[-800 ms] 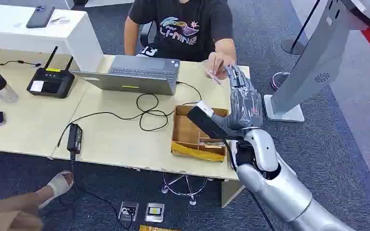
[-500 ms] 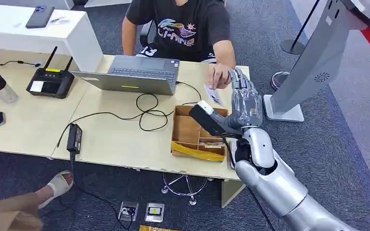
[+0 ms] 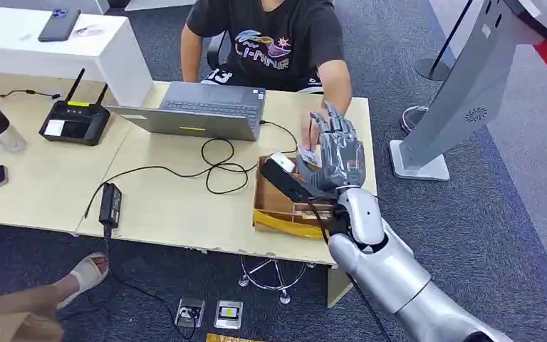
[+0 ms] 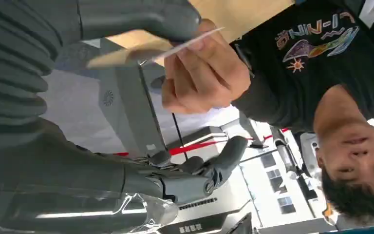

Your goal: Pass the card to the sensor for recognition and then transmit it.

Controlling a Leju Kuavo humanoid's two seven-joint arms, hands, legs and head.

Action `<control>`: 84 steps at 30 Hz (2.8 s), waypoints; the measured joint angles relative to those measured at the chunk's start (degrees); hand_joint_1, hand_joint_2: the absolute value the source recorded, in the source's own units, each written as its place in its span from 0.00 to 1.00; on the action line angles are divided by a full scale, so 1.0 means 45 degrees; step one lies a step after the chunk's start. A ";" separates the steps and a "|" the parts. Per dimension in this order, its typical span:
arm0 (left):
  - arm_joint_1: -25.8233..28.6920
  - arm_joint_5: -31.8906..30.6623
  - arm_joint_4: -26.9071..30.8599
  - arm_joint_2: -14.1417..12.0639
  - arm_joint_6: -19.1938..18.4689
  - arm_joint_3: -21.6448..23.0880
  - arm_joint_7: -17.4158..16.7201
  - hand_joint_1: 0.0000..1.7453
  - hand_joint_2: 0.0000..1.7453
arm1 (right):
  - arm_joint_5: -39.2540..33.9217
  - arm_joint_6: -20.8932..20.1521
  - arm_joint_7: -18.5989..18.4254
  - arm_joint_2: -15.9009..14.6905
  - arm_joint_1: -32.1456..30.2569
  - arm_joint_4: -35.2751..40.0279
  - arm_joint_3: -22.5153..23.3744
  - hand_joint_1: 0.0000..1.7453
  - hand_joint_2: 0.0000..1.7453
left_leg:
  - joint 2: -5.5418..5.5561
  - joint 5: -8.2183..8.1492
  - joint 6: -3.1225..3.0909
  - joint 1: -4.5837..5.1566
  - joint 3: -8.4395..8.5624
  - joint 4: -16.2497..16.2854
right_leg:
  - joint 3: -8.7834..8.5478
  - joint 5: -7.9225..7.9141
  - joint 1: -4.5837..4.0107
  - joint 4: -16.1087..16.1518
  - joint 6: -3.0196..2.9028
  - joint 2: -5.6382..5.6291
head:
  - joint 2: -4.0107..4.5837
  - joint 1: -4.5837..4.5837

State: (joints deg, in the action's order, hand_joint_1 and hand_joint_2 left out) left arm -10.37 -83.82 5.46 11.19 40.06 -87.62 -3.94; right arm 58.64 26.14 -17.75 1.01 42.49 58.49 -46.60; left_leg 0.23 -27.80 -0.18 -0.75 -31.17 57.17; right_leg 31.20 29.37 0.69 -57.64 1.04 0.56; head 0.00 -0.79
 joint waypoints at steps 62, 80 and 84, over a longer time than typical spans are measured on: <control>0.0025 -0.0530 -0.0005 -0.0151 0.0000 -0.0015 -0.0243 0.00 1.00 | 0.1331 0.0029 -0.0661 -0.1185 -0.1248 0.0034 0.1375 0.97 1.00 | -0.0016 0.0000 0.0002 0.0000 0.0010 0.0003 | 0.0012 -0.0002 0.0000 0.0002 0.0000 -0.0037 | 0.0000 0.0000; 0.0022 -0.0437 0.0000 -0.0151 -0.0005 -0.0015 0.0044 0.00 1.00 | 0.0379 0.0282 -0.0413 -0.1695 -0.2679 -0.0243 0.1243 0.93 1.00 | -0.0016 -0.0001 0.0002 0.0000 0.0006 0.0002 | 0.0014 -0.0001 0.0001 0.0003 0.0000 -0.0037 | 0.0000 0.0000; 0.0022 -0.0428 0.0000 -0.0151 0.0000 -0.0015 0.0263 0.00 1.00 | 0.0359 0.0267 -0.0418 -0.1710 -0.2845 -0.0374 0.1161 0.94 1.00 | -0.0016 -0.0001 0.0002 0.0000 0.0007 0.0002 | 0.0013 -0.0001 0.0001 0.0003 0.0000 -0.0037 | 0.0000 0.0000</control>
State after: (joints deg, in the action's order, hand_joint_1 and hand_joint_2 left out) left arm -10.27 -85.74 5.46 10.51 40.06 -87.69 -2.75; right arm 60.26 27.34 -19.63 -6.69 29.69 56.81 -41.37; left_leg 0.16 -27.81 -0.17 -0.75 -31.14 57.17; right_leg 31.26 29.36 0.69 -57.63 1.04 0.40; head 0.00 -0.79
